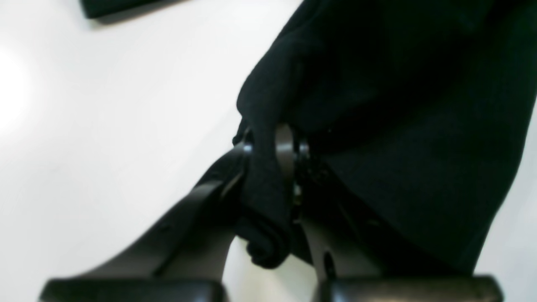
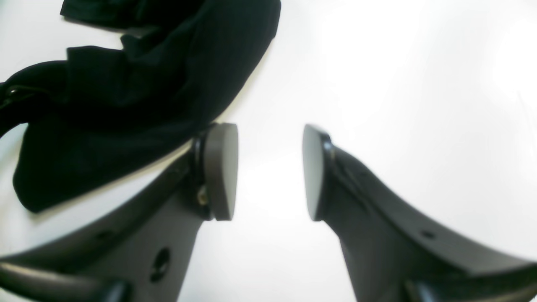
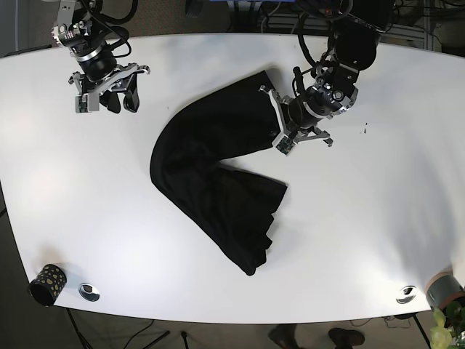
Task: Fold the T-shirt properly
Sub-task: 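Lower the left gripper onto the black shirt's edge and grasp it, then drag the grasped shirt edge away from the right gripper with the left gripper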
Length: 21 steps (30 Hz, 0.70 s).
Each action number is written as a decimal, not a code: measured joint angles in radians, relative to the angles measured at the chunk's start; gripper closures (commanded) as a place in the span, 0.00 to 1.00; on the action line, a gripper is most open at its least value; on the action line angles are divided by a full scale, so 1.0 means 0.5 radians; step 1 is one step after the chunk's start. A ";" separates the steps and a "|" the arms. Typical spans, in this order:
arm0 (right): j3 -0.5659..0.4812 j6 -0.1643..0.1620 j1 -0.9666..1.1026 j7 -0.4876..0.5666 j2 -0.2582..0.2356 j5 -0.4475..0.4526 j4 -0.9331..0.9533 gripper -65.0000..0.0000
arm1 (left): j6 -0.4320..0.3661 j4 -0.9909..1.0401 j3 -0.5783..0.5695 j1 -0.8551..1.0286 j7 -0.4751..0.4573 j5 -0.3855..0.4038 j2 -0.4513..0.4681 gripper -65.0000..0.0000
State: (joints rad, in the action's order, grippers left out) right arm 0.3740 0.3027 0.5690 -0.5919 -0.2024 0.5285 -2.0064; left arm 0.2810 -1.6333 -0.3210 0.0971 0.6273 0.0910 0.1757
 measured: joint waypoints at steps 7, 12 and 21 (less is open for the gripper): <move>-0.001 0.000 -0.046 -0.007 0.000 0.001 0.002 0.62 | 0.001 -0.234 0.188 0.025 0.008 -0.001 0.002 1.00; -0.001 0.001 -0.100 -0.021 -0.015 -0.001 0.006 0.62 | 0.004 -0.511 0.336 0.113 -0.013 0.006 0.012 1.00; -0.158 0.015 -0.402 -0.290 -0.014 -0.002 0.063 0.61 | 0.010 -0.709 0.740 0.397 -0.007 0.017 0.169 1.00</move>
State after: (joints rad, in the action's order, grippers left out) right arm 0.2951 0.3103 0.3679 -0.7368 -0.2096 0.5278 -1.9751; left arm 0.2859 -1.9877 0.0490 0.2958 0.6239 0.0994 0.2600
